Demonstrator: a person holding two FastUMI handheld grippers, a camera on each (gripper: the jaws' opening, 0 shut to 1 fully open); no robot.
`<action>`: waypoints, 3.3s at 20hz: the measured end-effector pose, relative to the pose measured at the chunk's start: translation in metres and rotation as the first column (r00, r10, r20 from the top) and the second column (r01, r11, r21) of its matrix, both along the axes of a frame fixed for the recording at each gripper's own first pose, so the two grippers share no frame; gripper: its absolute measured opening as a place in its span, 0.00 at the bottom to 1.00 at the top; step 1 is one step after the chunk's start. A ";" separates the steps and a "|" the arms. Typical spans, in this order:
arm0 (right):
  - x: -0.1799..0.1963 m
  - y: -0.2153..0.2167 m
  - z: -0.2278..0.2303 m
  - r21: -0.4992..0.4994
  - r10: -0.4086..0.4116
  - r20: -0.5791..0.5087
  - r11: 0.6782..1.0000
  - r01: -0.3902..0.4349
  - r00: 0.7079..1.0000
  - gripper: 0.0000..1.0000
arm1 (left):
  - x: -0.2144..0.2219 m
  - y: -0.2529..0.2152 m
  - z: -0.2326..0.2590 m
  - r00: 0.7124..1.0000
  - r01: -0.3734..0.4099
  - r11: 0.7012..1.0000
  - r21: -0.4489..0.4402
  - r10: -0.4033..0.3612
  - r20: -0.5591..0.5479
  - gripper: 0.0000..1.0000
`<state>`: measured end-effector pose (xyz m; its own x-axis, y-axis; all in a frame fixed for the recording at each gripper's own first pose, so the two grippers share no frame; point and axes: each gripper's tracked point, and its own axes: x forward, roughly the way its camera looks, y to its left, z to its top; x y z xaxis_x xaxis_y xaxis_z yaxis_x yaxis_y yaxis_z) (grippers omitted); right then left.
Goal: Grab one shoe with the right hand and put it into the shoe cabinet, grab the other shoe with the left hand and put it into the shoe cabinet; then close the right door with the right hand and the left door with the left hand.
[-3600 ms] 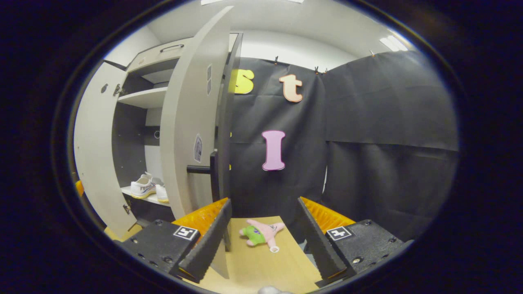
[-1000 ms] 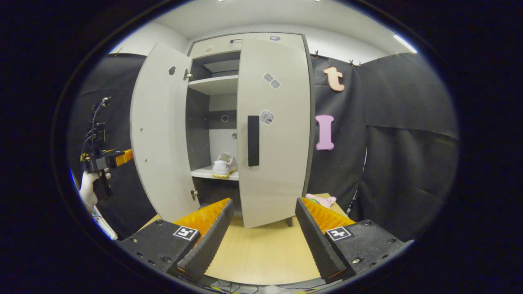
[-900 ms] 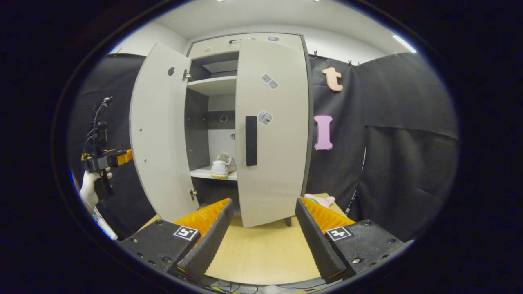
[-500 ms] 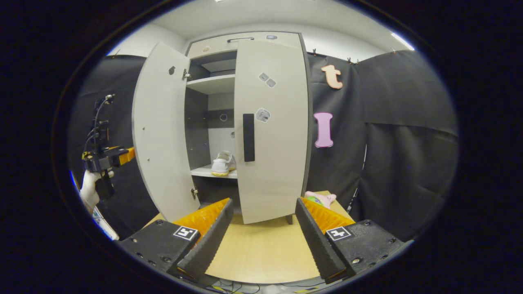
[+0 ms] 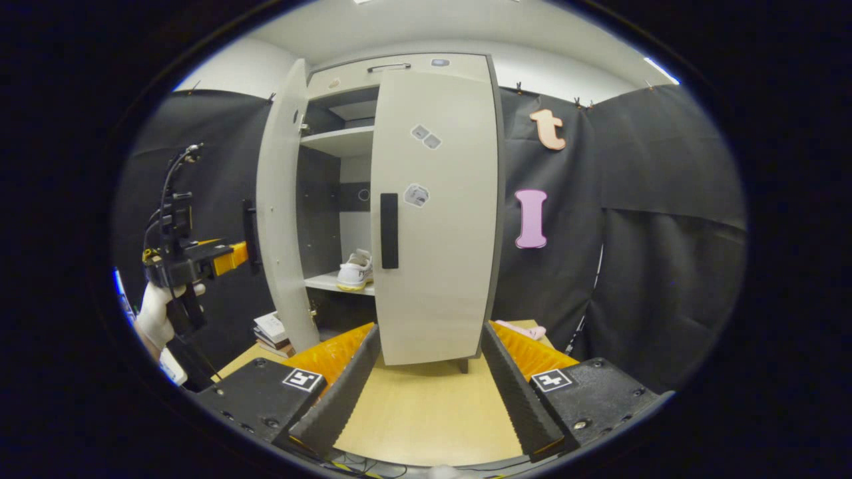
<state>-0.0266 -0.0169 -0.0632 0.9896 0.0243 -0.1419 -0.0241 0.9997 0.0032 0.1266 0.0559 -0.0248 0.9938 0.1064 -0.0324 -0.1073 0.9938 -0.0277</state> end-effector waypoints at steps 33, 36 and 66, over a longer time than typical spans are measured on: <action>-0.018 -0.015 0.043 0.001 -0.058 0.121 0.998 0.058 0.991 0.99 | -0.158 -0.043 0.036 0.999 0.048 0.999 0.026 -0.048 0.009 0.96; -0.020 -0.015 0.043 -0.003 -0.058 0.124 0.998 0.059 0.991 0.99 | -0.156 -0.047 0.035 0.998 0.060 0.998 0.019 -0.060 0.010 0.96; -0.023 -0.011 0.046 -0.020 -0.053 0.119 0.998 0.055 0.991 0.99 | -0.154 -0.044 0.034 0.998 0.068 0.998 0.009 -0.068 0.006 0.96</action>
<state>-0.0498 -0.0281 -0.0176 0.9992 -0.0316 -0.0235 0.0312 0.9993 -0.0193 -0.0274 0.0123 0.0092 0.9989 0.0387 -0.0257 -0.0392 0.9990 -0.0192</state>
